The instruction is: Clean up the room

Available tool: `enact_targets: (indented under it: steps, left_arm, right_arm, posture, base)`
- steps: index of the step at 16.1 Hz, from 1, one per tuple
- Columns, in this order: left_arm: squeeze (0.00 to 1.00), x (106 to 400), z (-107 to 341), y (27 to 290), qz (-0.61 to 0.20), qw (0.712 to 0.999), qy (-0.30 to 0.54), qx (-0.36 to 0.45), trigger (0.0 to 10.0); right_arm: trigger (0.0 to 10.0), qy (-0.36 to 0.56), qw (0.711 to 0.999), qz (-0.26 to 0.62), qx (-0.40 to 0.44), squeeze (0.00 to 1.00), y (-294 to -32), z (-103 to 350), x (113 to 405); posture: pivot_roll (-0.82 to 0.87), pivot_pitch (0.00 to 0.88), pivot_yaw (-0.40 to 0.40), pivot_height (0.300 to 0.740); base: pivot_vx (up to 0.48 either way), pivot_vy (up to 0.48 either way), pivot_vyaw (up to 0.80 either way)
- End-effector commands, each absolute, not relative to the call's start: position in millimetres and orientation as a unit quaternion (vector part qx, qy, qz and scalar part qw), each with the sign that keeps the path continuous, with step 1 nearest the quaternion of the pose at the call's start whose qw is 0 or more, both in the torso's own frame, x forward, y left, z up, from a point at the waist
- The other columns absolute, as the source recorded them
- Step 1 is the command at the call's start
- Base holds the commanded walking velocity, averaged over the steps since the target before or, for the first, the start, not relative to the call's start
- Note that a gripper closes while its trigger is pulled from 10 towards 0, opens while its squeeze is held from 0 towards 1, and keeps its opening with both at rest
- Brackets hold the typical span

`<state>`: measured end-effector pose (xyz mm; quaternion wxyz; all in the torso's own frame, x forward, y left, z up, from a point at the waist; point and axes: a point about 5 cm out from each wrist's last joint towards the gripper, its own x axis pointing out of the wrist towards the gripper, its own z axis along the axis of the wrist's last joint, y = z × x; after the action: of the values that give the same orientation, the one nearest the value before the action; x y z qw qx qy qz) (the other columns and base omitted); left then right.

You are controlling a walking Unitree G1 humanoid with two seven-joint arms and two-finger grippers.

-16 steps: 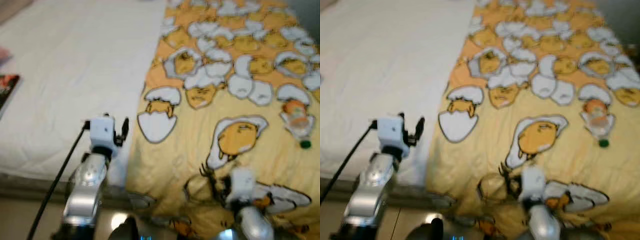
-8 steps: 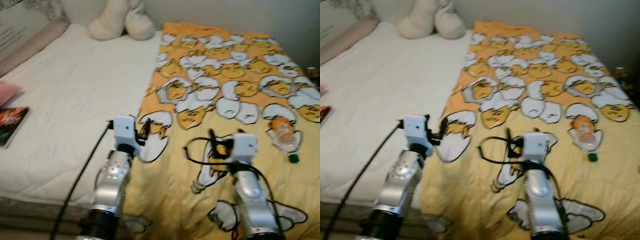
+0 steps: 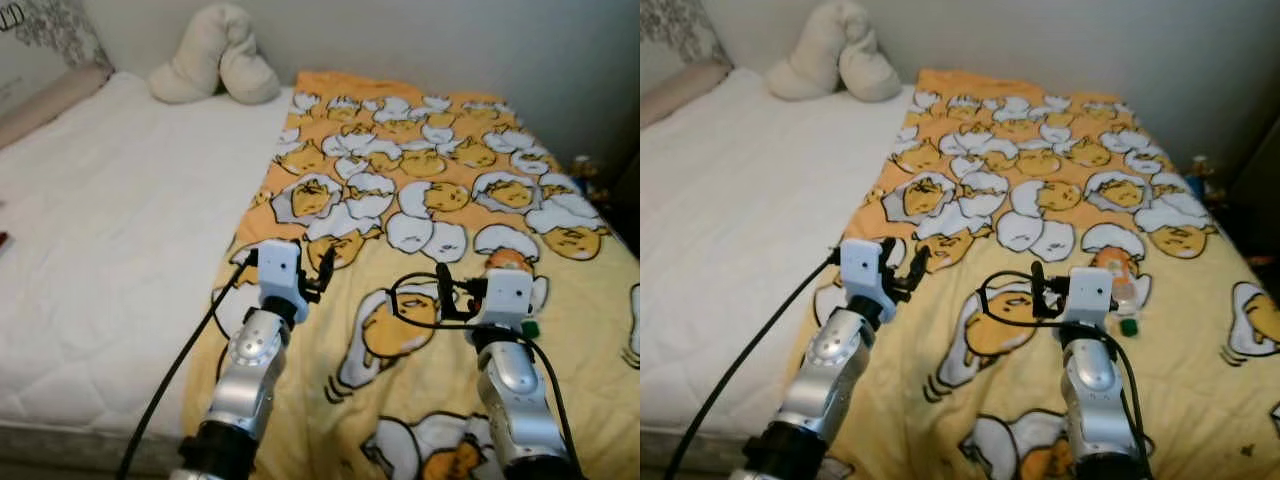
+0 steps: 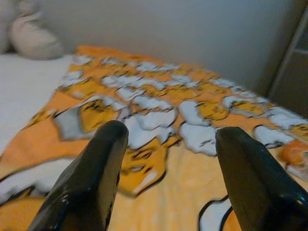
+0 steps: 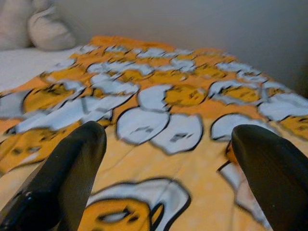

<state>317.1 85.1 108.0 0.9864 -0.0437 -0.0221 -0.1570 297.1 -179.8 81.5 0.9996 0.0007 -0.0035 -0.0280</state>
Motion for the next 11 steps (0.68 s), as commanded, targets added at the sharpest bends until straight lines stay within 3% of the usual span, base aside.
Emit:
enact_targets:
  steps: [1,3,11]
  left_arm:
    - [0.00,319,111,90,-0.146,0.988,-0.031,-0.041,10.0]
    - [0.00,321,111,96,-0.139,0.989,-0.032,-0.042,10.0]
    - [0.00,309,114,81,-0.196,0.978,-0.064,-0.036,10.0]
  right_arm:
    - [10.0,-0.007,1.000,-0.016,0.003,0.00,-176,84,300]
    - [10.0,0.000,1.000,-0.009,0.002,0.00,-175,81,299]
    - [10.0,0.016,1.000,-0.004,-0.002,0.00,-178,71,293]
  posture:
    - [0.14,0.000,0.002,0.740]
    - [0.14,0.000,0.002,0.740]
    - [0.14,0.000,0.000,0.740]
  base:
    - [0.000,0.000,0.00]
    - [0.000,0.000,0.00]
    - [0.000,-0.480,0.00]
